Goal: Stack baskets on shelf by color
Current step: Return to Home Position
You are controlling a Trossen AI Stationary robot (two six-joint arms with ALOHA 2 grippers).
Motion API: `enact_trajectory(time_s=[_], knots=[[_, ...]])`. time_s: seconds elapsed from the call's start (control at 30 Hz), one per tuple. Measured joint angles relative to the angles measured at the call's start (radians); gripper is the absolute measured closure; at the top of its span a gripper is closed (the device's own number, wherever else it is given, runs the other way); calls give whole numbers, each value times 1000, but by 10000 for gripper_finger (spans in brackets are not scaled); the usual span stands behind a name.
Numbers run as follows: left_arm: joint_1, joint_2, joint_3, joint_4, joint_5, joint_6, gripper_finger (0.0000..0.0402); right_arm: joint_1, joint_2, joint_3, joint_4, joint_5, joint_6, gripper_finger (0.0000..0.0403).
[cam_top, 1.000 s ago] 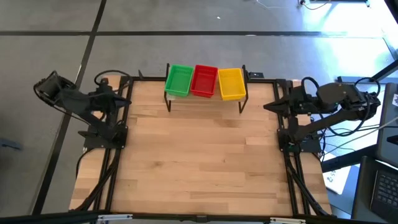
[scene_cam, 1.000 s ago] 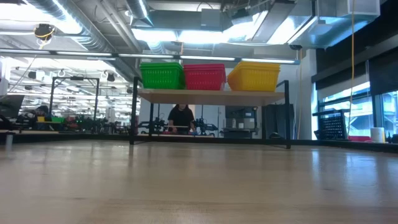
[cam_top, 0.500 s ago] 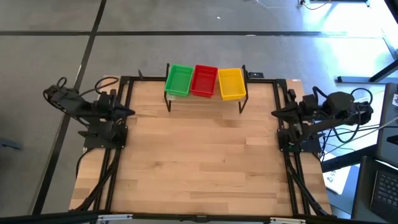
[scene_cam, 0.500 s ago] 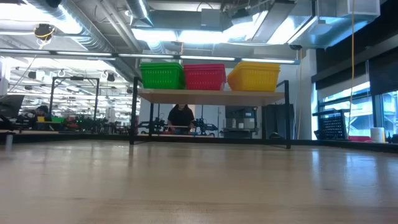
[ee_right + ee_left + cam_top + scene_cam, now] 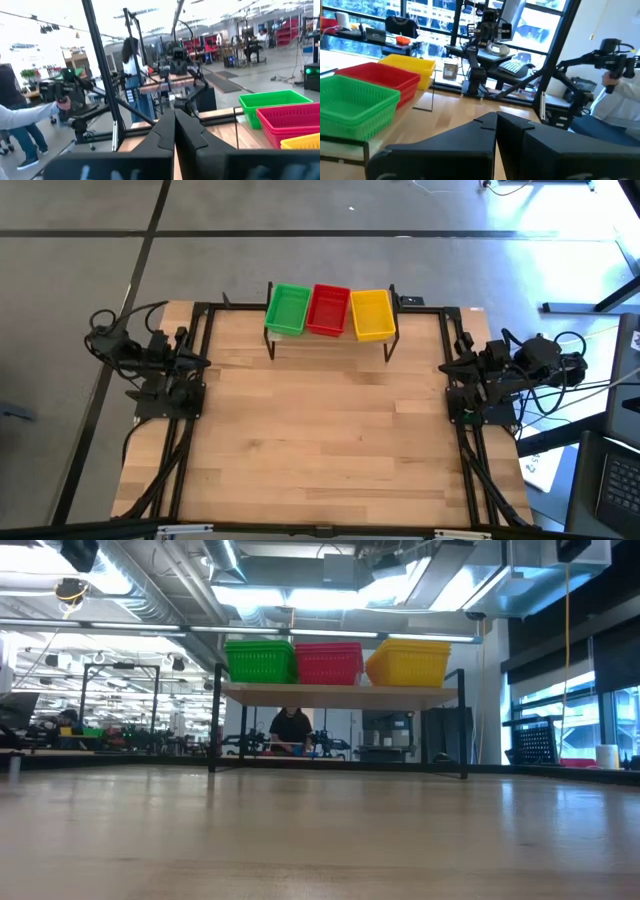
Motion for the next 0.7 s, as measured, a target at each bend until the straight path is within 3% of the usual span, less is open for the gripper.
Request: enact_trajectory(time_s=[0.43, 0.7], knots=[[0, -33, -103, 138, 38, 79, 402, 0, -176, -223, 189, 0, -1, 402], [0, -32, -234, 281, 54, 106, 401, 0, -179, -344, 326, -17, -3, 402]])
